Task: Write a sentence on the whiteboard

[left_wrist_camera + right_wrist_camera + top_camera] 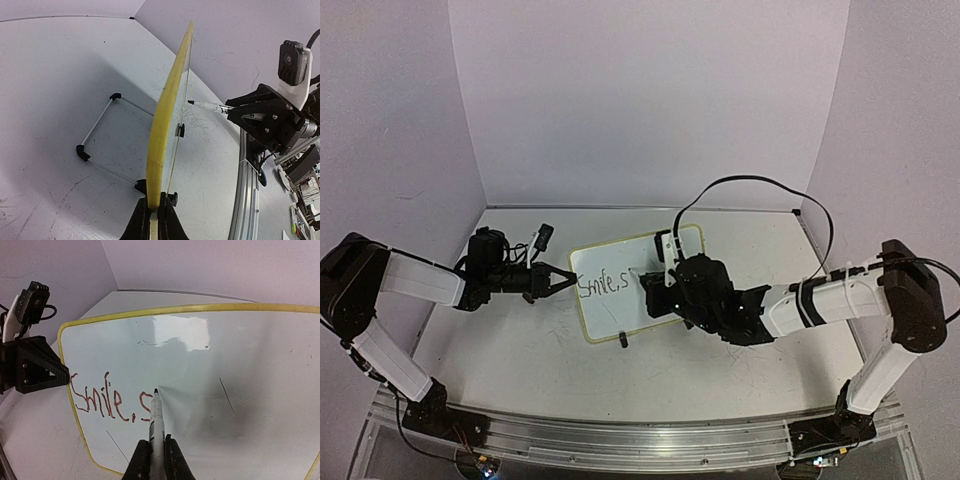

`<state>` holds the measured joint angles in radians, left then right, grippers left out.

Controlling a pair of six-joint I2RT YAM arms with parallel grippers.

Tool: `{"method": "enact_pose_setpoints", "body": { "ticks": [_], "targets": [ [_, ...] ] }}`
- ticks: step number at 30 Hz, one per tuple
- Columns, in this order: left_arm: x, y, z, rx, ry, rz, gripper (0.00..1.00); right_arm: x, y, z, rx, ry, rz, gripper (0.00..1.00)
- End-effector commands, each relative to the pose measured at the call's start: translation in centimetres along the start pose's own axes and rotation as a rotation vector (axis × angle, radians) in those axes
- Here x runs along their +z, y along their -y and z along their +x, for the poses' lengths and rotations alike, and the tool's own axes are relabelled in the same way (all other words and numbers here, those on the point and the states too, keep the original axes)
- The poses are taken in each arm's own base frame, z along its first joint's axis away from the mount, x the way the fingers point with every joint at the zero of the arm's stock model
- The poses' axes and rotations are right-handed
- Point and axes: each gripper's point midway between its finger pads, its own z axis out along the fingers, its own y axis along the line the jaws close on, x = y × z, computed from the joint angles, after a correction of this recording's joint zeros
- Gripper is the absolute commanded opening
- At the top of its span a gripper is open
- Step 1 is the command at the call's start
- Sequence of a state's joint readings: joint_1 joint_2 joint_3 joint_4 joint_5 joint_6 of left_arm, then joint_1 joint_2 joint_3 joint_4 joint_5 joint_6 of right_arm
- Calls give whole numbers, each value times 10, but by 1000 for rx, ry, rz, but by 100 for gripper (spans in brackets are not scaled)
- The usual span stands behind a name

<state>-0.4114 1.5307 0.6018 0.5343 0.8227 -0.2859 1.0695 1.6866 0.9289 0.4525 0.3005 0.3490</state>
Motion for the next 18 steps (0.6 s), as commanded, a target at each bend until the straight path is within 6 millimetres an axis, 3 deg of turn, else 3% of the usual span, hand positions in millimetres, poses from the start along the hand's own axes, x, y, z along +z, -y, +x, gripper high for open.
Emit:
{"method": "enact_pose_setpoints", "body": {
  "ticks": [1,18],
  "targets": [
    [0,1,-1,4,-15,-8,0,8,-8,-16,5,42,-13,0],
    [0,1,-1,5,-14,-10,0,13,7,-5,13,9,48,0]
  ]
}}
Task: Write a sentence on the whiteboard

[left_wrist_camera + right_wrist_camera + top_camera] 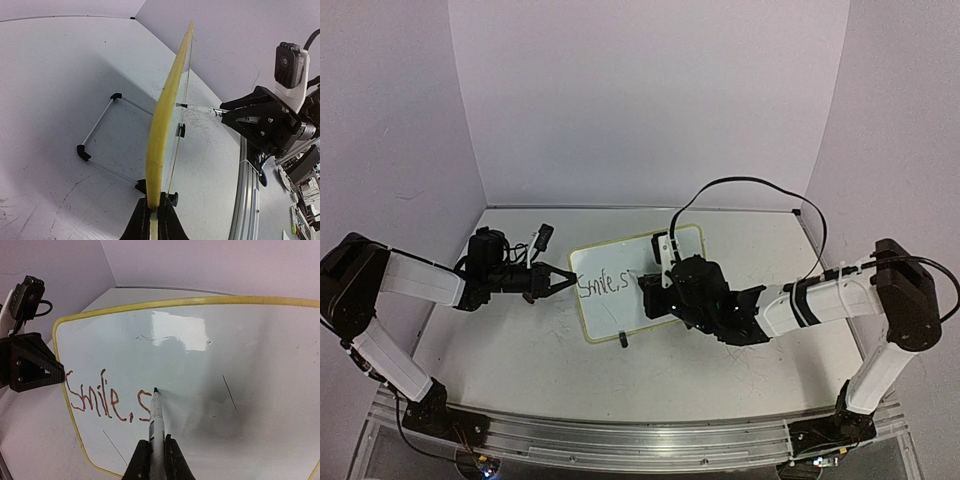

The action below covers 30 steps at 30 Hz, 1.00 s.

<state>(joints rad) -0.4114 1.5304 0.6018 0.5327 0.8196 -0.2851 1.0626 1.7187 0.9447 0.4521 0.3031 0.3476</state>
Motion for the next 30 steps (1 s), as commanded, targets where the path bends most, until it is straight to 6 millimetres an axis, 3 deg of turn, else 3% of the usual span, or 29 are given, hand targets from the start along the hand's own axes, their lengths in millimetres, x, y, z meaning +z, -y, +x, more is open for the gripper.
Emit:
{"method": "enact_pose_setpoints", "body": {
  "ticks": [1,30],
  "targets": [
    [0,1,-1,6,-14,-8,0,5,4,-9,18,17,34,0],
    [1,1,-2,6,-14,-5,0,-5,8,19,35,-54,34,0]
  ]
}}
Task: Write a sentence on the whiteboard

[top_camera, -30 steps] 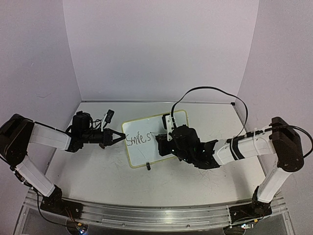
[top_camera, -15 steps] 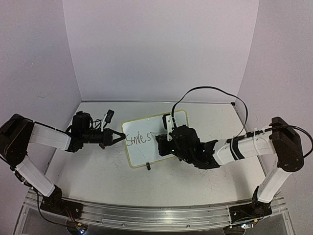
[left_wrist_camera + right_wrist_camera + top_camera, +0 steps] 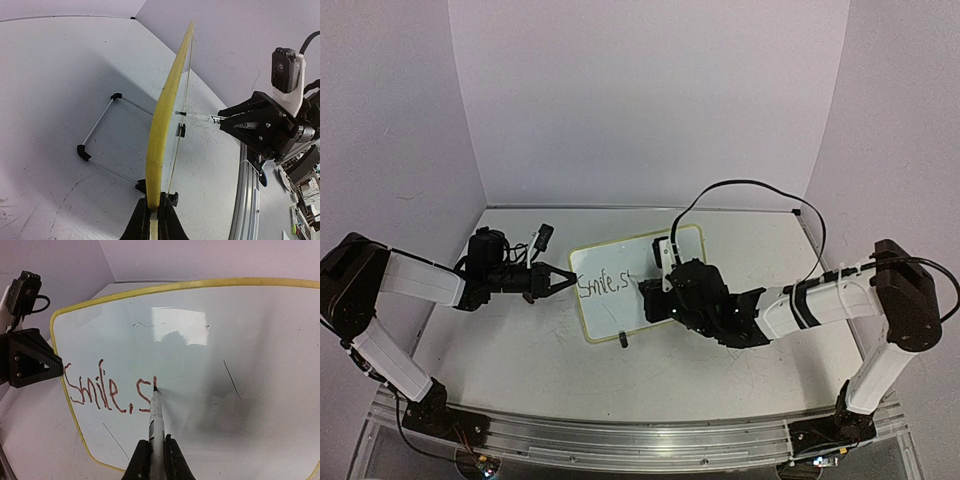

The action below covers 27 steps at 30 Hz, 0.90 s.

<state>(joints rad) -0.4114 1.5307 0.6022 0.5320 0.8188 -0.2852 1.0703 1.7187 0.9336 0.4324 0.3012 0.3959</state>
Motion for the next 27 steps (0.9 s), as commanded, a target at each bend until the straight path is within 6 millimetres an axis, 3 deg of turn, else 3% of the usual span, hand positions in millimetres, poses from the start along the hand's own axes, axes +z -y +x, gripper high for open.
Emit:
{"method": "enact_pose_setpoints", "body": {
  "ticks": [1,17,27],
  "targets": [
    [1,1,-3,7,-13,-6,0,-4,8,10,3,-27,32,0],
    [1,2,-2,6,-16,-3,0,-8,14,20,14,-46,56,0],
    [1,3,-3,8,-14,-4,0,-16,20,0,23,22,97,0]
  ]
}}
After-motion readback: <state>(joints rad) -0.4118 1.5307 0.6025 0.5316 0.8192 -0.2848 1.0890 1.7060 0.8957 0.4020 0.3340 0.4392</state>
